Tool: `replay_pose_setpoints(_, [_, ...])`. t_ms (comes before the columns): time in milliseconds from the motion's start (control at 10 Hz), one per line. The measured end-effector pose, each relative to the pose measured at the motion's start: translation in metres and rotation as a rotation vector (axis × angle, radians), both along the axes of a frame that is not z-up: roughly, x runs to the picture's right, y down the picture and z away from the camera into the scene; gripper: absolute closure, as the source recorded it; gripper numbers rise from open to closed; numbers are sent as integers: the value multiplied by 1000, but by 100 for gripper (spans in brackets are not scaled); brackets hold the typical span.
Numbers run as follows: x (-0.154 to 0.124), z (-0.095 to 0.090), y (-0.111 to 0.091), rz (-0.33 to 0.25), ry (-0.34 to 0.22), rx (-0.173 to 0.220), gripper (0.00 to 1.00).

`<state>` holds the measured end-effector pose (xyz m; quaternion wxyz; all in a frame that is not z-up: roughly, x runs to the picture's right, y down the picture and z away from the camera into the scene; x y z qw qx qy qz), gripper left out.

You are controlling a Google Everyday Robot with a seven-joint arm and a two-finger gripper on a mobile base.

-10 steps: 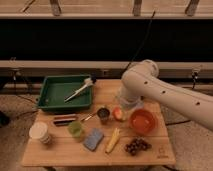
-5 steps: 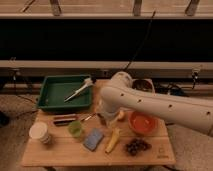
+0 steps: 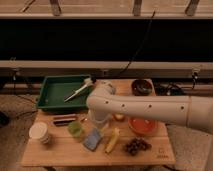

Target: Place sponge in table surface

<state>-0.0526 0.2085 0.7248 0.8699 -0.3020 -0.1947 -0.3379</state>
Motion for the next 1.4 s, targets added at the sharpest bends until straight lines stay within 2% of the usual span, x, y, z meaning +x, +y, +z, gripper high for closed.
replay_pose_setpoints(100, [-8,6,6,-18,-2,-3,35])
replay_pose_setpoints(400, [-7,25,19,-36,16,-17,35])
replay_pose_setpoints(900, [7,48,34,-8,20,-7,35])
replay_pose_setpoints(1400, [3,60,38,6,-1,7,35])
